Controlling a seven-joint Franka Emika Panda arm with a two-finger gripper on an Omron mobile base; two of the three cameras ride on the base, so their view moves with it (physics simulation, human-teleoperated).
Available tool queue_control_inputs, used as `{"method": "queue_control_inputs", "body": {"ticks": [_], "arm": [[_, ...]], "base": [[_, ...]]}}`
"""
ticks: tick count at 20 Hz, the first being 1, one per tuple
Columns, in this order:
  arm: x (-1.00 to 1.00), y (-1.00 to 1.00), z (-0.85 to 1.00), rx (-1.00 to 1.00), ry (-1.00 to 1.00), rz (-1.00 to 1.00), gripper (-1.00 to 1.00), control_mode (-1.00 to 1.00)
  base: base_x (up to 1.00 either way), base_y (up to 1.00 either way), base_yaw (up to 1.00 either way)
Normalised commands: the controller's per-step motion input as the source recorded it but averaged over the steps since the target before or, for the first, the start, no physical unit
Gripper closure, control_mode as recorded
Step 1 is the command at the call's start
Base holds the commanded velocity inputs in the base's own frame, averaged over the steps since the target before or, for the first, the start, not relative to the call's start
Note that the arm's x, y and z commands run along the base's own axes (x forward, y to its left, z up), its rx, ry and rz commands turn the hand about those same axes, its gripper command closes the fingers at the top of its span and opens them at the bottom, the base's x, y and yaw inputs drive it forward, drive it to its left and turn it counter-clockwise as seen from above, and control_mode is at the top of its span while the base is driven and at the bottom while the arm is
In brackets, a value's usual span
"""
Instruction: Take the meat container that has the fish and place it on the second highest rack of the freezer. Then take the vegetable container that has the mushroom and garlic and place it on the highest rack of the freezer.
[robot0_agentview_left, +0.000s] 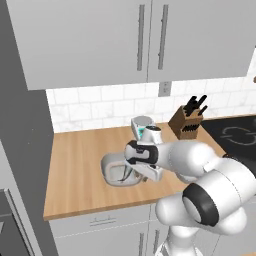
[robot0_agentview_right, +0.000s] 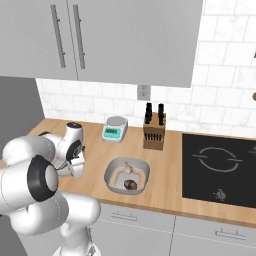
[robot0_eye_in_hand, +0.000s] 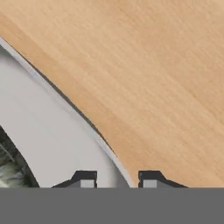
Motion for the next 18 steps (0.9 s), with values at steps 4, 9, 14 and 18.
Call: {"method": "queue_control_inputs", "body": {"ticks": [4,9,14,18], "arm": [[-0.12,0.00,0.01,0.00,-0.06,-0.03,1.00,-1.00],[-0.41,0.02,0.34,0.00,-0.35,-0.04,1.00,-1.00],[-0.49,0.01,0.25,0.00,-0.52,0.00,1.00,-1.00],[-0.42,0.00,0.36,0.06,-0.38,0.00,1.00,-1.00]], "base": [[0.00,0.00,0.00],[0.00,0.00,0.00],[0.00,0.00,0.00],[0.00,0.00,0.00]]}}
